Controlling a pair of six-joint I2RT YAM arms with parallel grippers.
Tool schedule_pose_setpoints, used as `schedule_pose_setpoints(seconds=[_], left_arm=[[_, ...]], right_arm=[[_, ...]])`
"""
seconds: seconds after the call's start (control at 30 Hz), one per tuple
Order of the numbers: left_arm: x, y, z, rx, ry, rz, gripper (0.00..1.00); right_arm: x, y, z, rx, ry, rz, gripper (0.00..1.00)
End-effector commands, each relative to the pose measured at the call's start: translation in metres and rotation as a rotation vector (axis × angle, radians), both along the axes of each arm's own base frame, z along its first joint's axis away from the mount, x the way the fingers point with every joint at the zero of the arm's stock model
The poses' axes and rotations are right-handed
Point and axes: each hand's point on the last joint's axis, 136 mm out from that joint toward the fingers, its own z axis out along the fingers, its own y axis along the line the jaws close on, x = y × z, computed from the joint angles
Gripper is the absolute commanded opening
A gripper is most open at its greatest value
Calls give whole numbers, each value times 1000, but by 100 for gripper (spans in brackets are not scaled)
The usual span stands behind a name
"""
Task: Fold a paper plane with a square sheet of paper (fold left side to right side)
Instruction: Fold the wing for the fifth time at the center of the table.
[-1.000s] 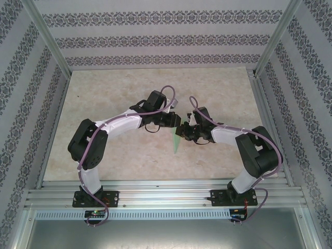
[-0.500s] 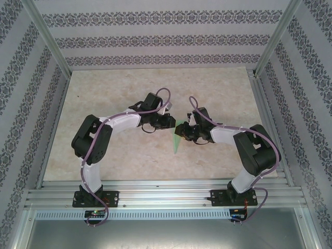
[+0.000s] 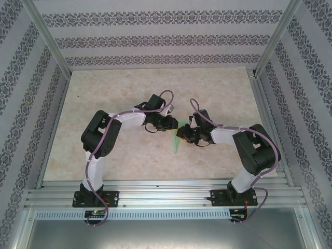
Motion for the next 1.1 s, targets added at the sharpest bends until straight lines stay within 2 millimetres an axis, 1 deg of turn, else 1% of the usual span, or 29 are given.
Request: schedule_pose_setpoints(seconds=[0.0,0.07,0.13,0.2,0.27,0.33,0.4,0.47,0.67,0.9,1.07], left_arm=[[0,-8,-6,-23,28,-14,29],[0,-9,-9,-27,33,-18,26],[0,-10,-10,-28,32,-24,22],[1,-8,-15,-6,33,-21,17],[2,-5,-19,19,29,-18,11],[4,-3,-21,38,20,-13,9],[6,-1,-23,52,15,-11,8],[7,-1,-24,62,11,-10,8],[7,0,-27,72,12,-10,8],[6,2,-33,80,17,-13,8],[7,4,-41,102,25,-5,8]], right_arm=[[3,10,10,43,-42,35,28],[3,11,11,47,-44,36,28],[4,11,14,52,-48,33,28],[4,10,18,58,-56,33,28],[4,6,24,55,-71,25,28],[3,2,30,56,-85,13,28],[-2,0,33,58,-88,12,27],[-8,3,34,63,-81,16,25],[-21,15,21,84,-46,10,19],[-39,26,11,87,-3,38,18],[-51,29,5,87,21,42,18]])
